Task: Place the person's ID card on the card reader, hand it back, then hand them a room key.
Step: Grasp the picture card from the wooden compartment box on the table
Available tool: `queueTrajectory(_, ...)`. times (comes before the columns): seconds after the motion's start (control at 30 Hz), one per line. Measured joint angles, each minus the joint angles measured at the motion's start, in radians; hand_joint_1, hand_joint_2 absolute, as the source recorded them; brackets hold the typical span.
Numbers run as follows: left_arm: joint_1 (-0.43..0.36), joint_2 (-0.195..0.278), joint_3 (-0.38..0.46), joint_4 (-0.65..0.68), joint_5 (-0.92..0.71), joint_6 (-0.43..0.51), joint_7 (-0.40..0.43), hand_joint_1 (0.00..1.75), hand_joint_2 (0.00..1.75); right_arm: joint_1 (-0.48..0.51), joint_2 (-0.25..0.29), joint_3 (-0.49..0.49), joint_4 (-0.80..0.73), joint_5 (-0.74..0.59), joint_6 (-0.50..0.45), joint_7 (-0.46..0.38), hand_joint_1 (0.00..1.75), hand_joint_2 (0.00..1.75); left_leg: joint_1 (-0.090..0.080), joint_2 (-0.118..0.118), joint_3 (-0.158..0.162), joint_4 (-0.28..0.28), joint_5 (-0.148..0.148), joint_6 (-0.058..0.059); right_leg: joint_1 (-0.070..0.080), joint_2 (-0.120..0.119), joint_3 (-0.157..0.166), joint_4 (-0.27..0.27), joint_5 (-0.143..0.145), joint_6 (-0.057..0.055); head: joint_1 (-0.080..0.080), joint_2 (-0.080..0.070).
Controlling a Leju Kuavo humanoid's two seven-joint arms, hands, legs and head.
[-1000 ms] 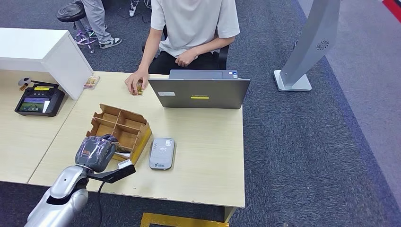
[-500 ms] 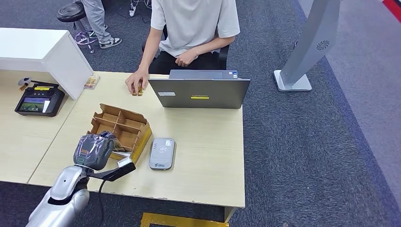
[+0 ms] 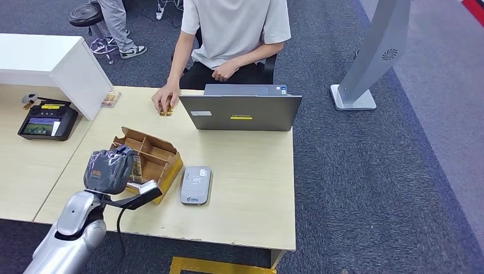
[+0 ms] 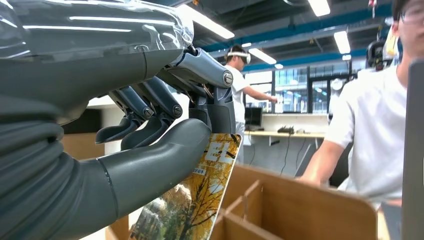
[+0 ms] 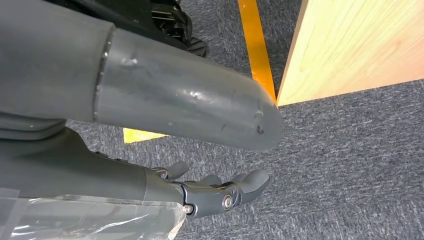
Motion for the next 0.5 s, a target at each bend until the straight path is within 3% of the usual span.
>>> queueTrajectory(0.5,-0.038,0.026,0.012,-0.056,0.030,0.012,-0.020,1.75,1.75,0.003,0.000,0.000,0.001,0.002,-0.002,0.000,0.00,0.00,0.000,0.000,0.000,0.000,0.000,0.000,0.000,0.000,0.000,0.000,0.000,0.000,0.000,0.000)
